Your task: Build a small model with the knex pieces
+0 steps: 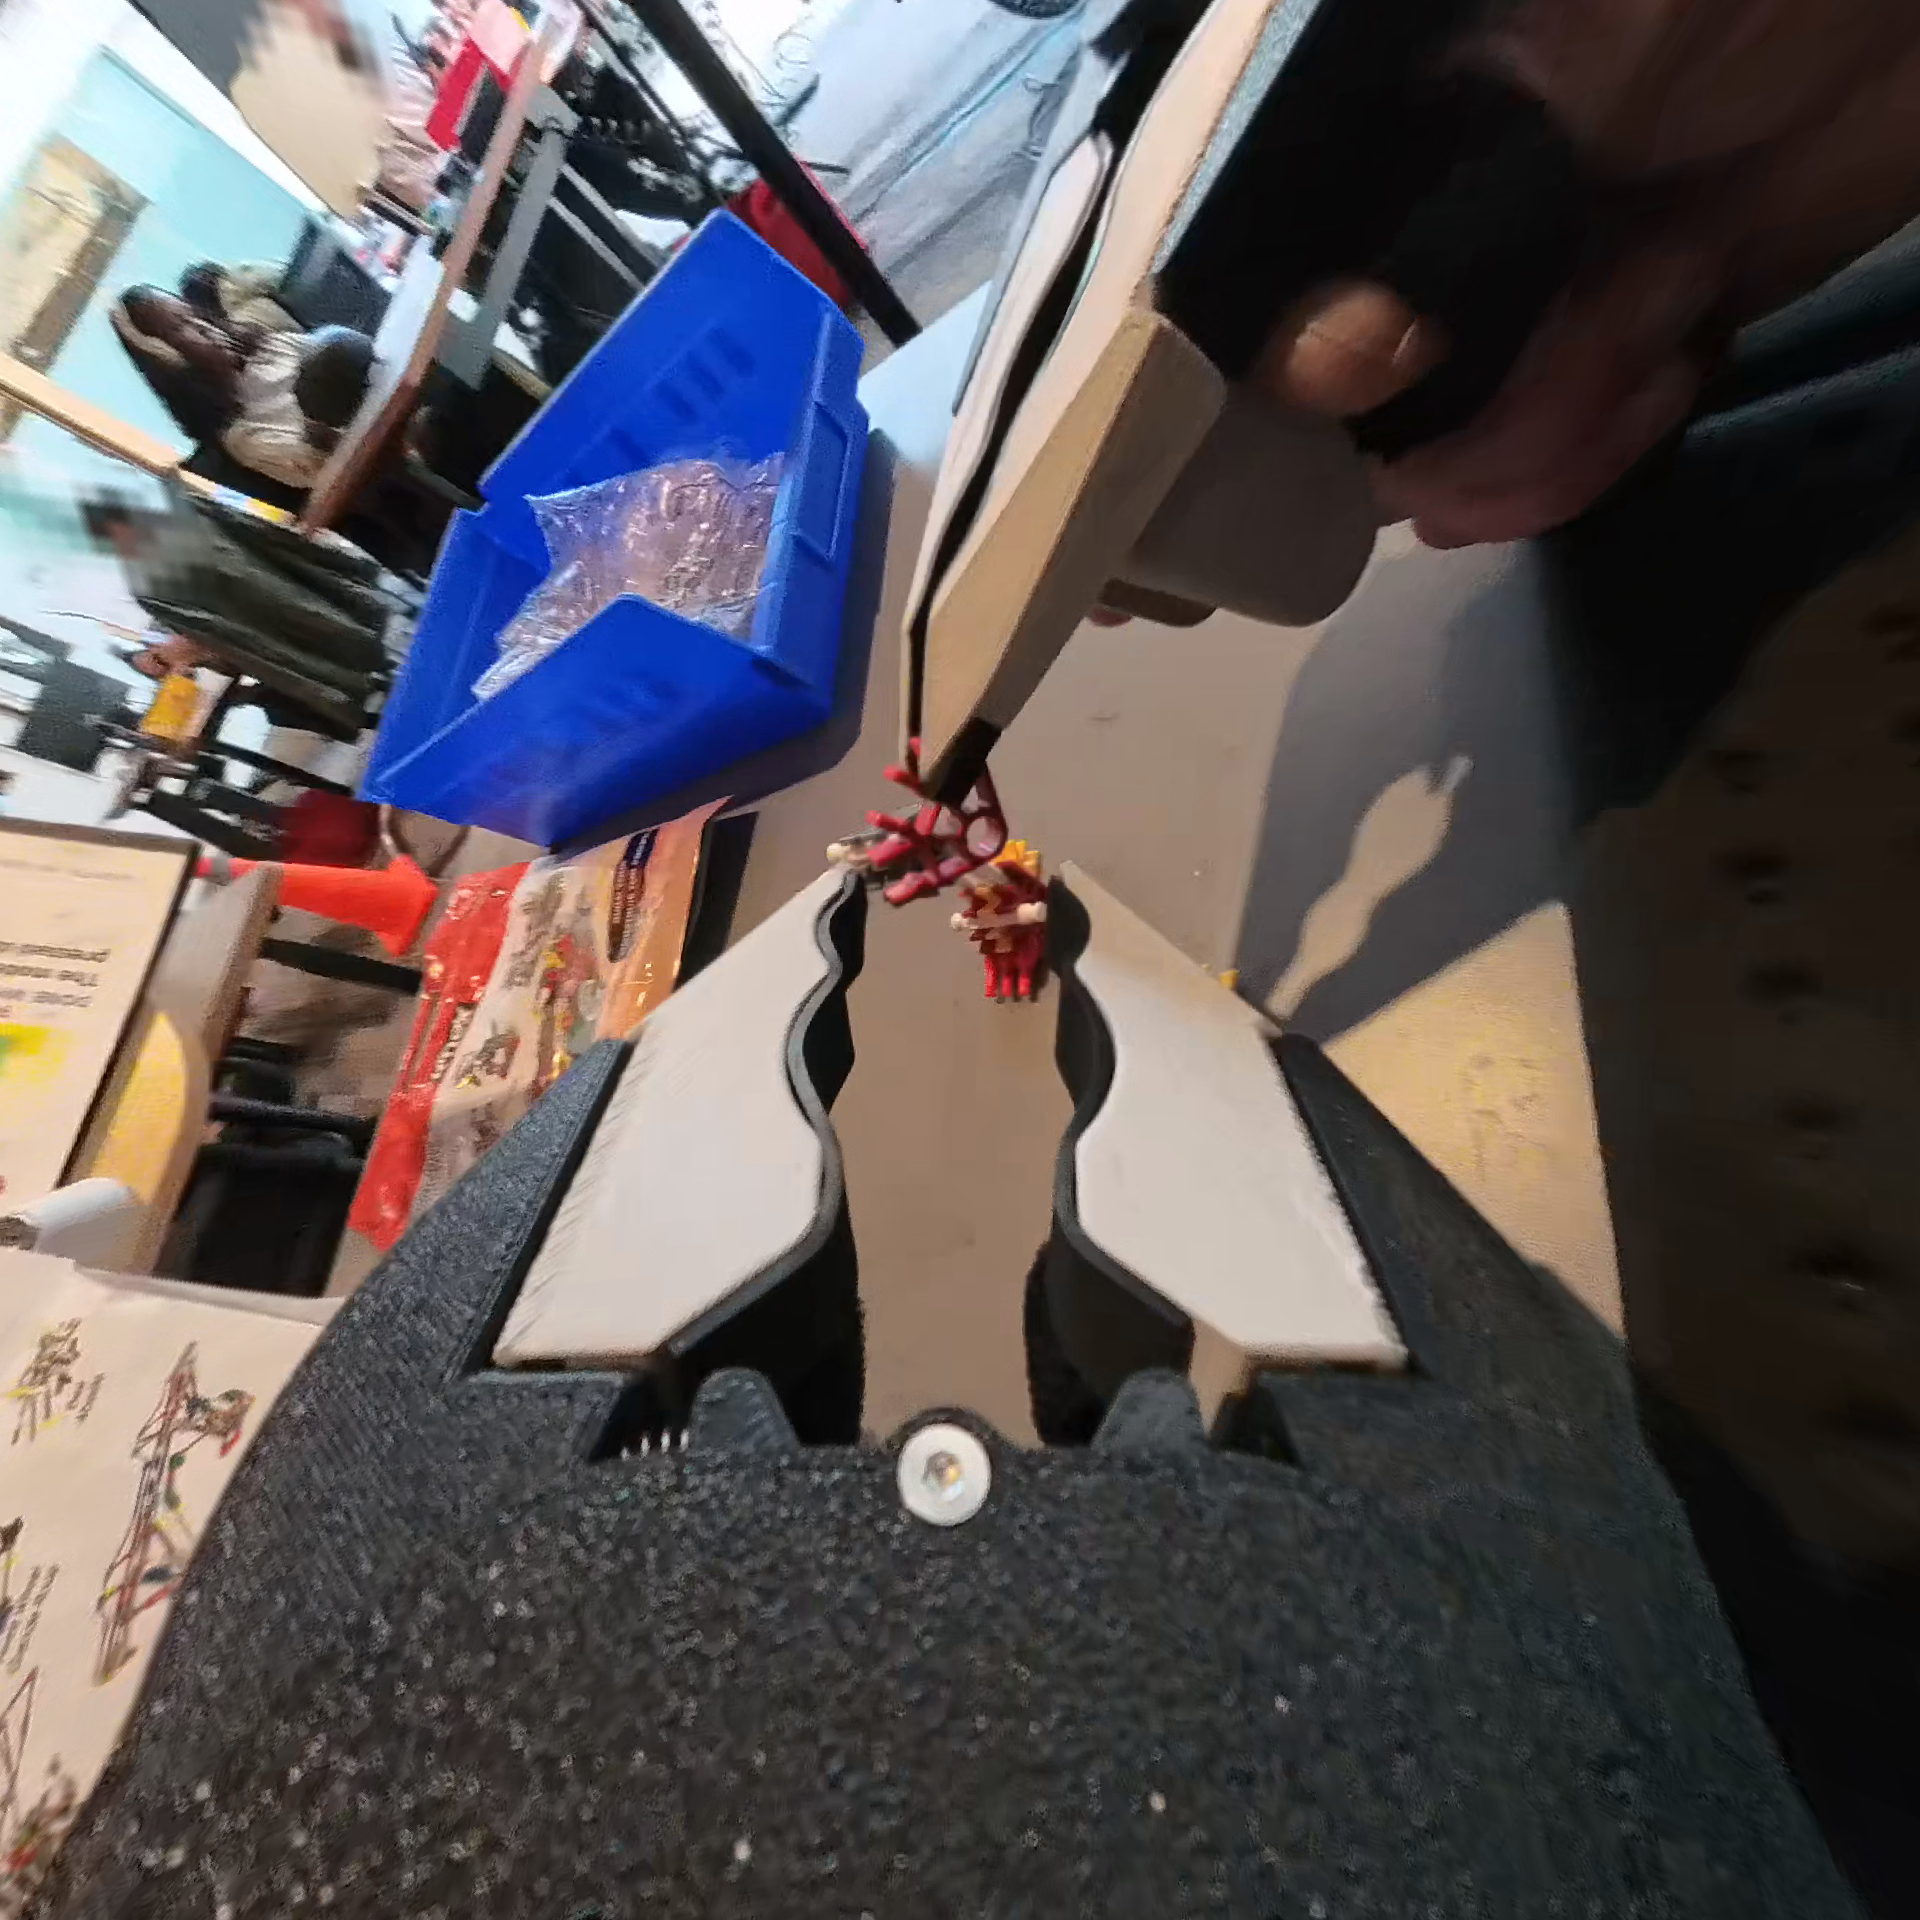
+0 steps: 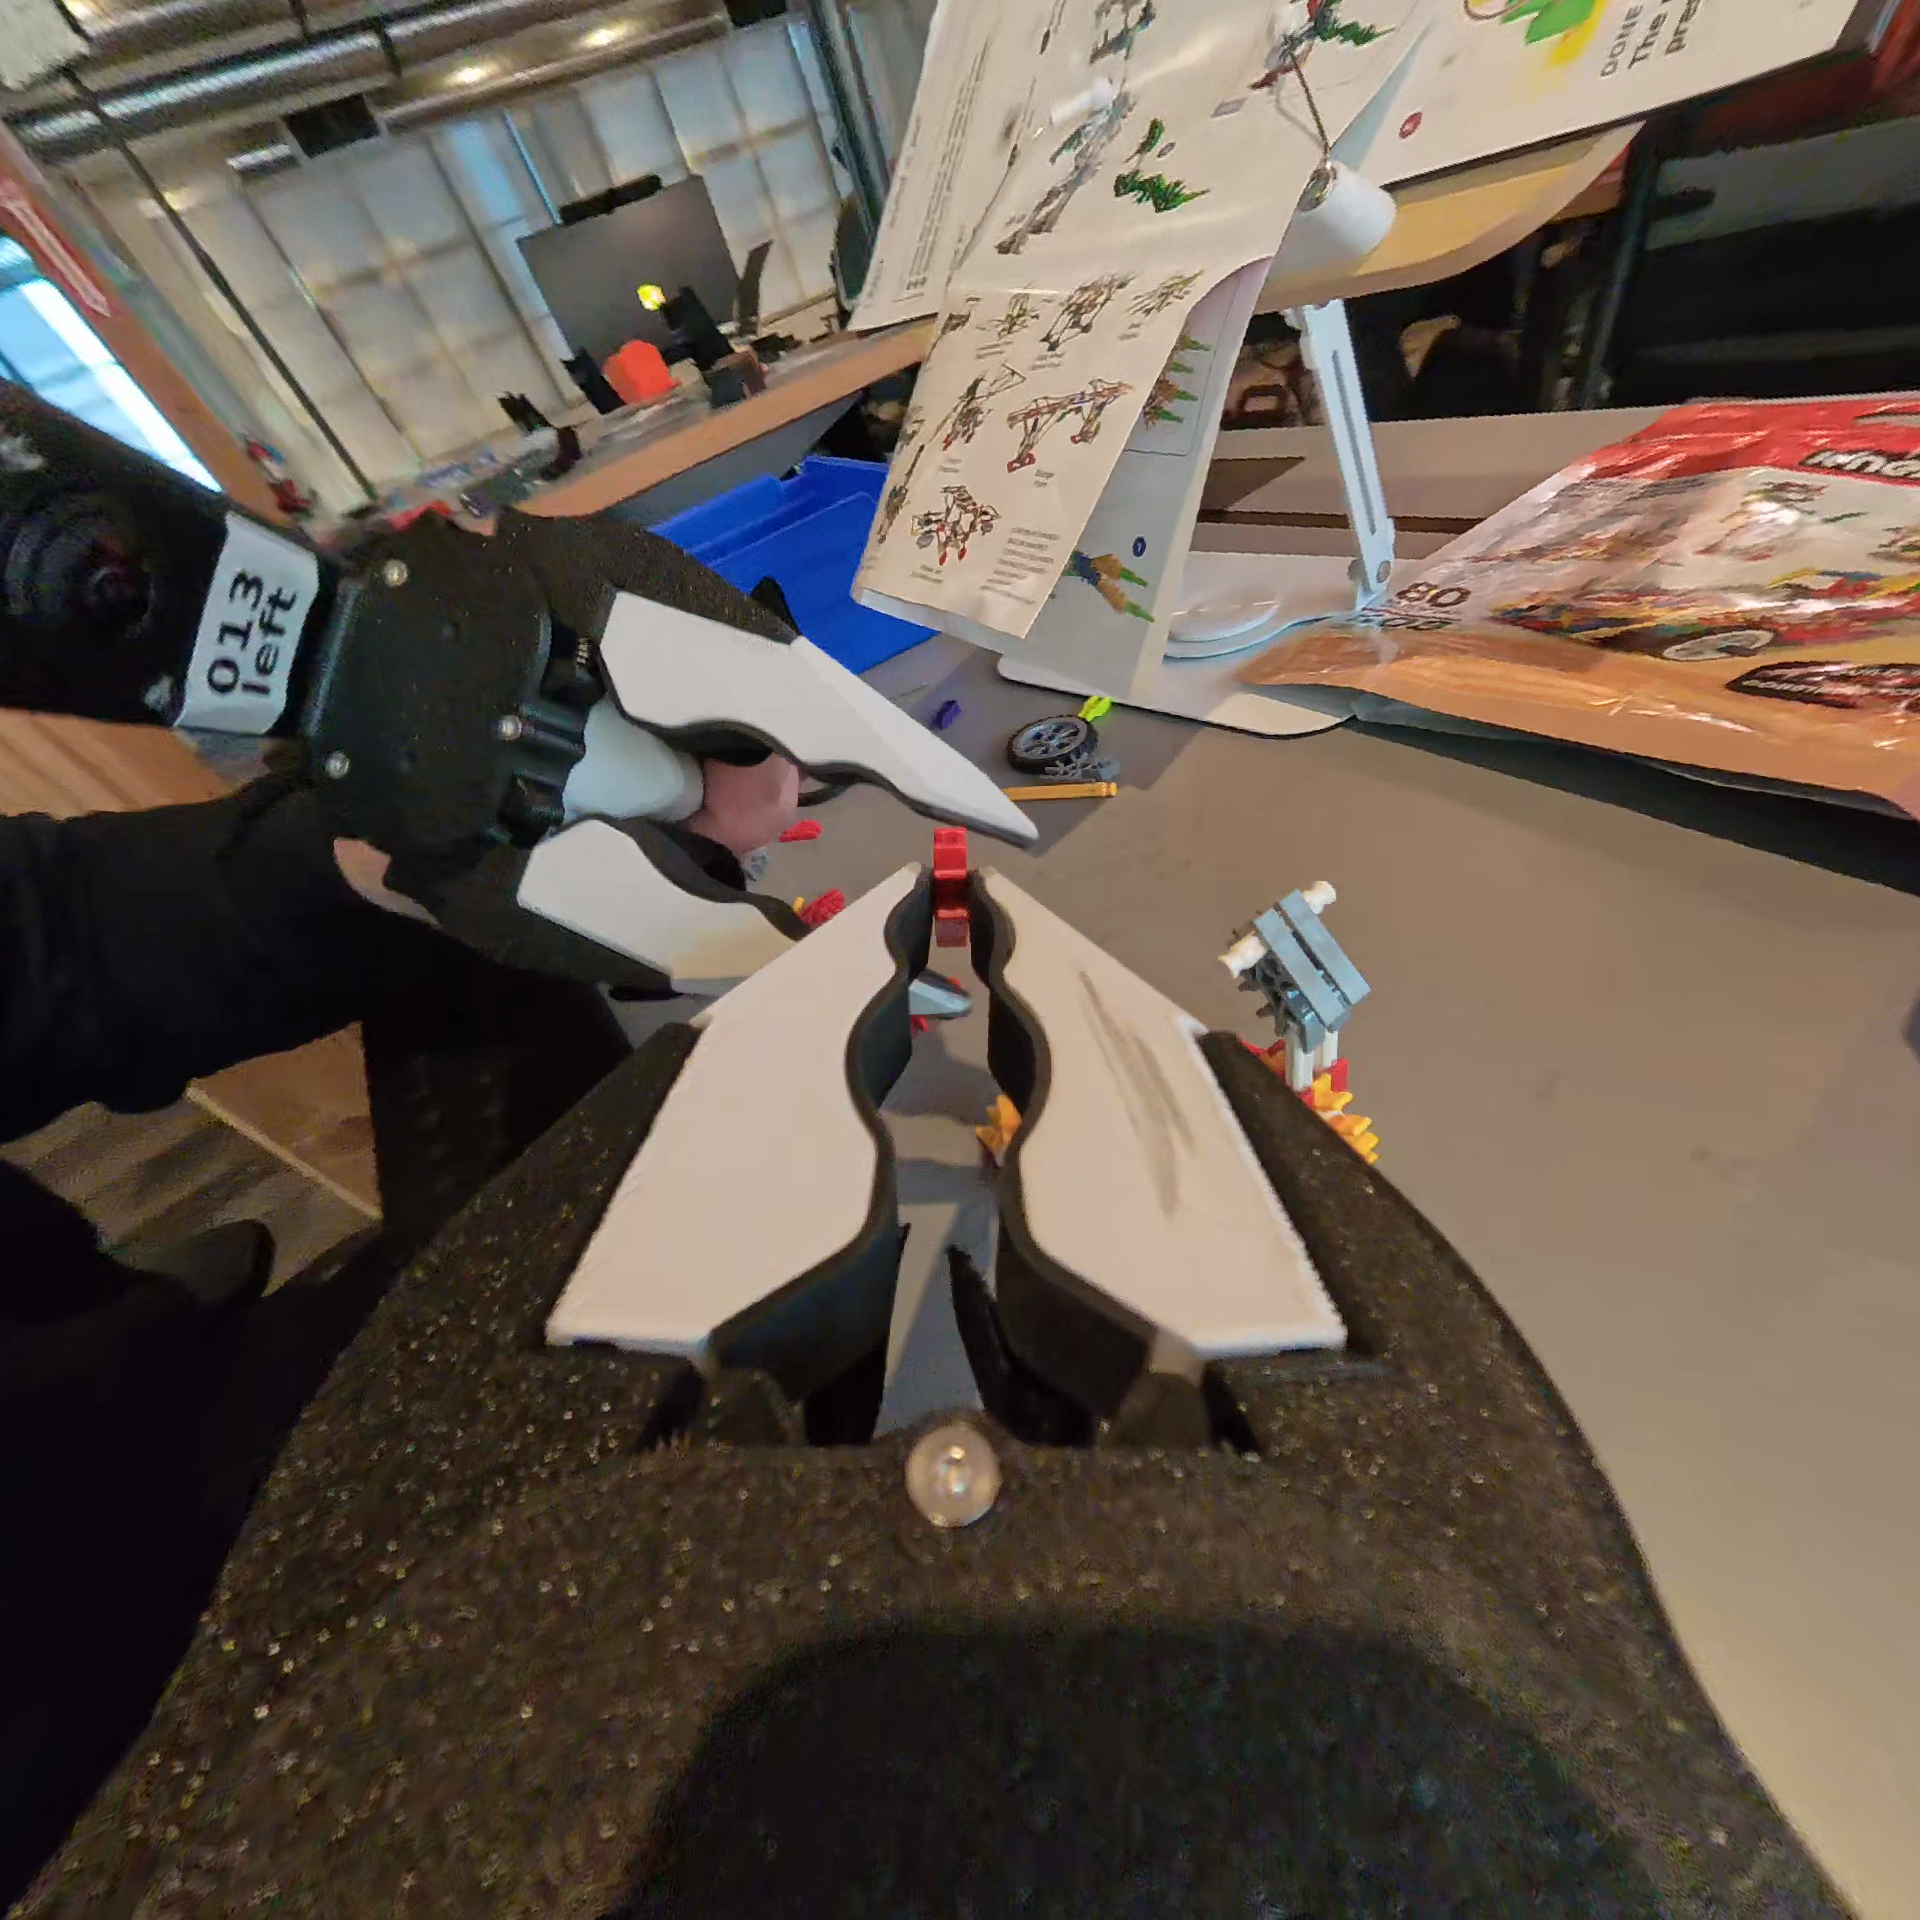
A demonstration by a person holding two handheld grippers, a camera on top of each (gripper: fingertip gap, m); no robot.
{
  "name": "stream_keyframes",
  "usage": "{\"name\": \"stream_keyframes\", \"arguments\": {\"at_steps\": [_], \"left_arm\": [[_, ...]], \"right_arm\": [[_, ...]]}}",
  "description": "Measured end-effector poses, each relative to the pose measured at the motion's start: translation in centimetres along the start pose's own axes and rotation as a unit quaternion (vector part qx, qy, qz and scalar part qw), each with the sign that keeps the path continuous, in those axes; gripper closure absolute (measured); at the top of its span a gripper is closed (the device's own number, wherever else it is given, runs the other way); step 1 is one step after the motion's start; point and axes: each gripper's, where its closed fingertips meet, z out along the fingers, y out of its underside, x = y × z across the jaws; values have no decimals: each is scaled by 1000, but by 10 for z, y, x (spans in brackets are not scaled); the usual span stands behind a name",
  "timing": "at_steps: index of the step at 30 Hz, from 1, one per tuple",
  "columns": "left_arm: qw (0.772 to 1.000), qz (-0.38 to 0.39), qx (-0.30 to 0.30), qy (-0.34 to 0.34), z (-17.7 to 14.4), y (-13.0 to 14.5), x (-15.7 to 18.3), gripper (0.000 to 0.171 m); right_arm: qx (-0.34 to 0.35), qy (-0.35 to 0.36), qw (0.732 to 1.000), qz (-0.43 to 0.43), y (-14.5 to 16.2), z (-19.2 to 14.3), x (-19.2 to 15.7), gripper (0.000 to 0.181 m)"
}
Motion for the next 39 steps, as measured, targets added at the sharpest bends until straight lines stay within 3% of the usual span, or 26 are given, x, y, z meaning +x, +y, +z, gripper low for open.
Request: {"name": "stream_keyframes", "arguments": {"at_steps": [4,7,11,15,19,22,26,30,33,37,39], "left_arm": [[999,5,4,-36,5,9,-6,151],[999,-18,9,-27,5,13,-6,151],[999,-8,12,-39,3,15,-6,163],[999,3,17,-46,0,13,-6,163],[998,-19,26,-51,-1,7,-3,131],[997,-40,39,-56,-2,1,-4,125],[994,-39,52,-82,-5,-6,-10,145],[995,-39,54,-75,-5,-6,-9,151],[996,-23,47,-70,-5,-2,-7,166],[995,12,32,-90,-5,-2,-11,162],[996,-15,41,-74,-5,-4,-7,140]], "right_arm": [[-12,45,999,-27,4,8,2,176],[-13,55,998,-24,5,12,1,176],[-5,49,999,-15,3,12,-3,176],[9,29,999,12,2,11,-5,176],[47,-7,996,70,-7,5,-8,176],[64,-18,993,97,-10,2,-7,176],[61,-23,993,98,-9,3,-8,176],[57,-26,993,102,-8,3,-8,176],[44,-35,993,99,-6,2,-8,175],[51,-28,993,107,-8,1,-3,176],[62,-34,990,122,-11,-1,-2,176]]}}
